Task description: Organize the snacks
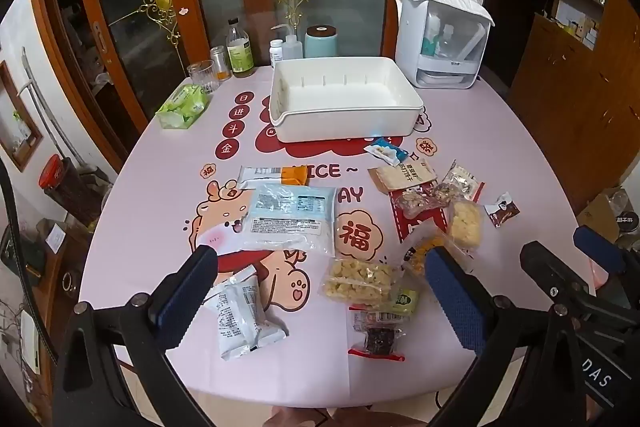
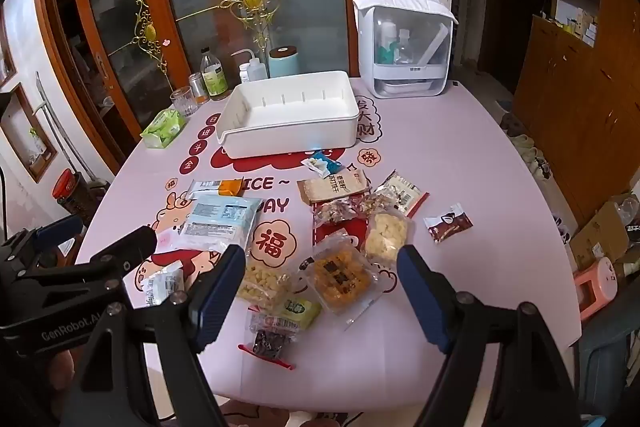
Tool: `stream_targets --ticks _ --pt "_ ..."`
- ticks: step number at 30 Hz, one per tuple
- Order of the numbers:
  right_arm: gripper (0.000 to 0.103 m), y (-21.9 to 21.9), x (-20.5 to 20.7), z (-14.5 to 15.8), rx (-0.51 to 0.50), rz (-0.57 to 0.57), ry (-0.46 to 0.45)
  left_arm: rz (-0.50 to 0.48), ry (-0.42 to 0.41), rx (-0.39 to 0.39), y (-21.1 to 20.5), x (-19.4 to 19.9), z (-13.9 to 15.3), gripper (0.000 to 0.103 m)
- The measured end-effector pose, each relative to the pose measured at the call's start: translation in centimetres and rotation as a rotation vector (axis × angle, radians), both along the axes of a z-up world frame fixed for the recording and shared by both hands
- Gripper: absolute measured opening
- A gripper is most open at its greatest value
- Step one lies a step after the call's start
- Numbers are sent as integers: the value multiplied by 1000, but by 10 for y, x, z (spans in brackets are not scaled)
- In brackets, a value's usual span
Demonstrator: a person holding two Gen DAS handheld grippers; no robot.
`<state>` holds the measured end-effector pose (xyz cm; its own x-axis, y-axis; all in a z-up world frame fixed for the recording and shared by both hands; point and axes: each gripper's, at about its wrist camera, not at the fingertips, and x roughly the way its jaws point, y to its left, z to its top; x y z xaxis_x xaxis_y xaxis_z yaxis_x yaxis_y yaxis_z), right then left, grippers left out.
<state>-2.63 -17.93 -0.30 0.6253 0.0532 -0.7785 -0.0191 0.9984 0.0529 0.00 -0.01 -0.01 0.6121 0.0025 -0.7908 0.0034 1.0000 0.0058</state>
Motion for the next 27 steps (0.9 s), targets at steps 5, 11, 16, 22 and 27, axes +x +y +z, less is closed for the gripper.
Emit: stream_targets --ticks 5,11,16,22,27 --pt "79 0 -1 -1 2 0 -4 -1 -1 3 1 0 1 103" --pt "79 1 0 -1 4 4 -5 -1 5 18 0 0 0 103" --pt "79 1 -3 -1 7 8 -4 0 11 8 5 -2 0 102" --pt "79 4 -5 -5 16 15 3 7 13 7 9 -10 0 102" --pt "79 6 -7 -7 21 20 7 15 26 2 9 -9 -4 102"
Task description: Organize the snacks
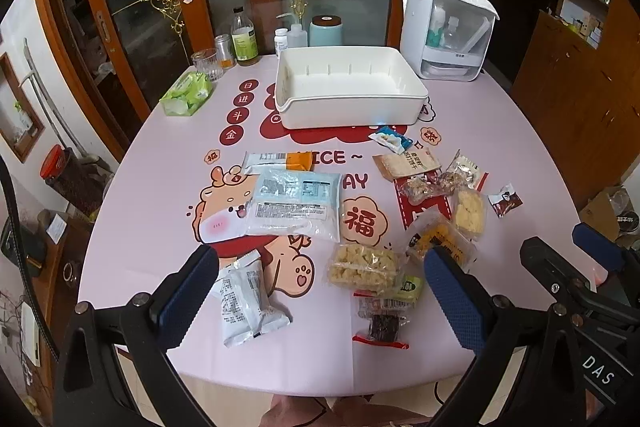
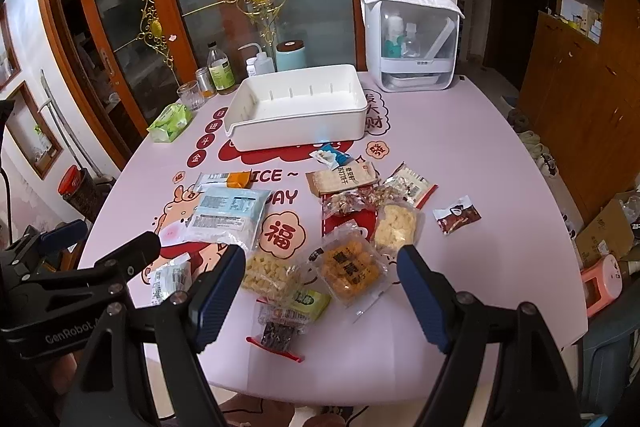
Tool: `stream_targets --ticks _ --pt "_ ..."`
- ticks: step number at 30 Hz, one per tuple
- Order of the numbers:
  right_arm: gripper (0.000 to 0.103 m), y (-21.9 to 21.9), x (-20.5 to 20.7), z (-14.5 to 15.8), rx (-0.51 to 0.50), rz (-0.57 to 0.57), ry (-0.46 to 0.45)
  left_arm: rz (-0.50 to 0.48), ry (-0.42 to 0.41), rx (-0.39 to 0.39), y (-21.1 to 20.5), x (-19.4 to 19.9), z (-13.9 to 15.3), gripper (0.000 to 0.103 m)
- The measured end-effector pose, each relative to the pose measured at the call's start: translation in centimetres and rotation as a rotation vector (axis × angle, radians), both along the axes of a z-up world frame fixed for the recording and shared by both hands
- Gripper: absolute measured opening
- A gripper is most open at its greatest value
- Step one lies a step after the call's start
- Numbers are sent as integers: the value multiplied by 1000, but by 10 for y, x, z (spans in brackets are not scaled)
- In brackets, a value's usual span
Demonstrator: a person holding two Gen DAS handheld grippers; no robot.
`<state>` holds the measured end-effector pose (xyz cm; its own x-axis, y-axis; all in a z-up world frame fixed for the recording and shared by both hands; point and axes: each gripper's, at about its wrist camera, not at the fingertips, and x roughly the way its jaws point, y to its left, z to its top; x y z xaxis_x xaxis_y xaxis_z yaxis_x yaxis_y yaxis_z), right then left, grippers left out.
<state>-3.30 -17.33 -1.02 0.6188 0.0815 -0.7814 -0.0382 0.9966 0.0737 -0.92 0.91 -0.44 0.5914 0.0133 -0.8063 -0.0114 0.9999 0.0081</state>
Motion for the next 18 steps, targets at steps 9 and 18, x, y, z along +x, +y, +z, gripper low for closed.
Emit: stream_targets --ticks 9,18 --pt "79 1 -1 0 2 0 2 6 -1 2 2 -5 -1 102" --pt "79 1 -1 0 2 1 2 6 -3 4 3 -6 -3 102"
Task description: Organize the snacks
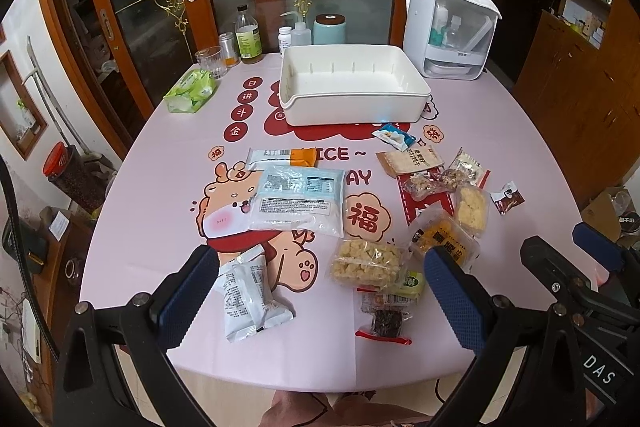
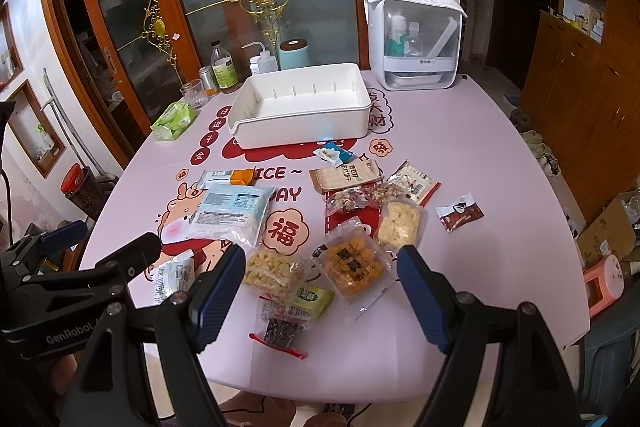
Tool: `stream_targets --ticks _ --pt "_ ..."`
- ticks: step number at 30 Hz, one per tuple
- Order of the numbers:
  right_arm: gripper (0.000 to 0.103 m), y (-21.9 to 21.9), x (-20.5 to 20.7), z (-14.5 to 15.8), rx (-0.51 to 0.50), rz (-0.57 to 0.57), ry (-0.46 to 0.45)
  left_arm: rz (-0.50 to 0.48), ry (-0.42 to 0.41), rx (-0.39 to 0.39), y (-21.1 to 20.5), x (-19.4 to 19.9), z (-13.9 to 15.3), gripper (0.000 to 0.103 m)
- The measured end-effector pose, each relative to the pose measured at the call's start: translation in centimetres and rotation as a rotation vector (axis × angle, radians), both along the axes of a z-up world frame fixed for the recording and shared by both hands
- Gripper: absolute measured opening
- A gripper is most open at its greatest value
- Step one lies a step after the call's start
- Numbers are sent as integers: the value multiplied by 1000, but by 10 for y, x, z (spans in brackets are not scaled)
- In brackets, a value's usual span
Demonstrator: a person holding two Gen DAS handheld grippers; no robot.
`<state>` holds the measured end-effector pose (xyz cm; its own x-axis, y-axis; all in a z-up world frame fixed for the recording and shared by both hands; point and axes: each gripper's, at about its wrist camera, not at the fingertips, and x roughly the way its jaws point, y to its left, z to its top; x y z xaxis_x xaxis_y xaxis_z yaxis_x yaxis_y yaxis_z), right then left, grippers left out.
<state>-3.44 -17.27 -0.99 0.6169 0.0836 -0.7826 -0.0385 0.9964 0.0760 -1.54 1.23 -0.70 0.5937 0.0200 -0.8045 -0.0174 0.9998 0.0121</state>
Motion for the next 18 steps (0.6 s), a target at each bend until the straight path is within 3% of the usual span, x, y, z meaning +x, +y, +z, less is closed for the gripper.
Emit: stream_targets --ticks 18 --pt "79 1 1 0 1 0 -2 0 1 1 1 0 0 102"
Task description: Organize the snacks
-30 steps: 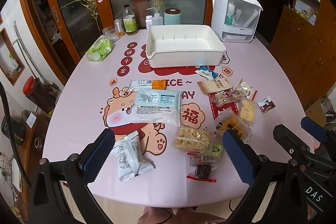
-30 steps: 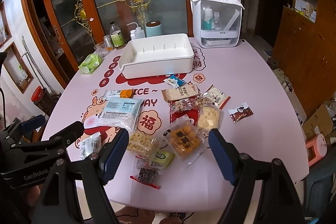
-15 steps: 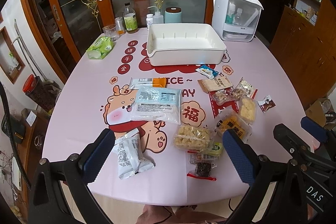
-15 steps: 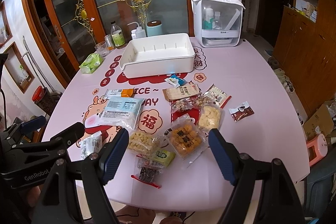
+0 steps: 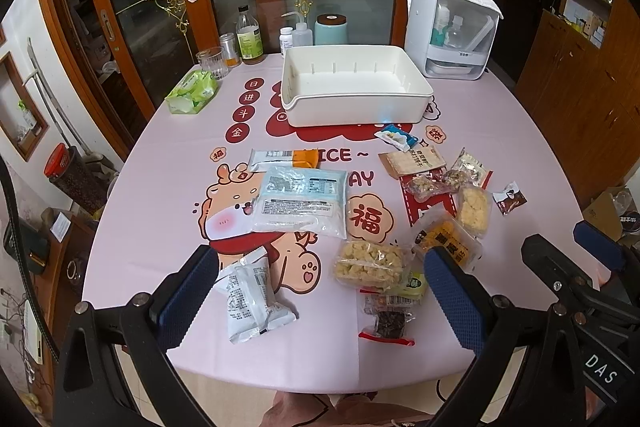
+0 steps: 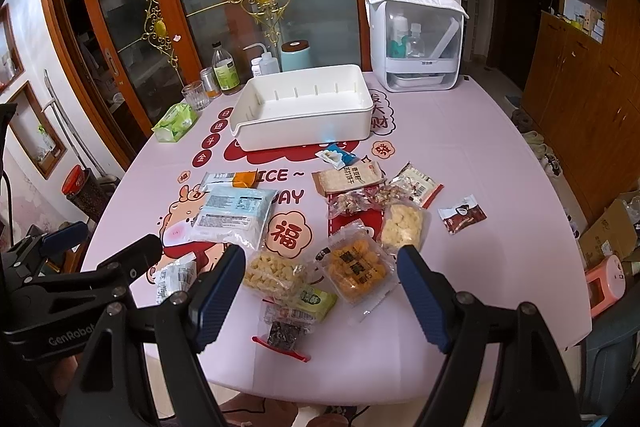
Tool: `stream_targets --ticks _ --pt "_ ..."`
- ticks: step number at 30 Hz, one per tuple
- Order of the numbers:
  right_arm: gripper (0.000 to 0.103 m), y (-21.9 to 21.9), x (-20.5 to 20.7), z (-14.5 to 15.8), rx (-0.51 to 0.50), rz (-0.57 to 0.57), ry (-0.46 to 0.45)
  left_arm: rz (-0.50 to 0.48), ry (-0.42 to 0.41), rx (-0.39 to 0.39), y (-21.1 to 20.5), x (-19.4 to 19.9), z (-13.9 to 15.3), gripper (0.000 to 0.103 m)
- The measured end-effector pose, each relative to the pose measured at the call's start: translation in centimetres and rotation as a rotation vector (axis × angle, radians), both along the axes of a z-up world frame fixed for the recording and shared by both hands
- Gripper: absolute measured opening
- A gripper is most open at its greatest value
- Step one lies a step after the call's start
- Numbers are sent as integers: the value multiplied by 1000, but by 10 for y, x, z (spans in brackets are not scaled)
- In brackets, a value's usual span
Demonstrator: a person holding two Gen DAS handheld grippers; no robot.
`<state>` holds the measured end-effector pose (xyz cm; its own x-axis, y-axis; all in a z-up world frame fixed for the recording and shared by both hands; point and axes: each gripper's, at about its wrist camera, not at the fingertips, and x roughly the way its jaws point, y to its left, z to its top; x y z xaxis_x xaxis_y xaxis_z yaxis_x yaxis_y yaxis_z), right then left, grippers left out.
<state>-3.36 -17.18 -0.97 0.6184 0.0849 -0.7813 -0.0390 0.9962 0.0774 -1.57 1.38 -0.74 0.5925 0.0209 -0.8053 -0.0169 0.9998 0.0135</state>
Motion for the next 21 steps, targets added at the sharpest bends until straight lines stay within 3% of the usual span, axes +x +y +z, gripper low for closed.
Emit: stream_targets --ticks 21 --pt "79 32 15 9 23 12 -41 15 -18 -8 29 14 9 102"
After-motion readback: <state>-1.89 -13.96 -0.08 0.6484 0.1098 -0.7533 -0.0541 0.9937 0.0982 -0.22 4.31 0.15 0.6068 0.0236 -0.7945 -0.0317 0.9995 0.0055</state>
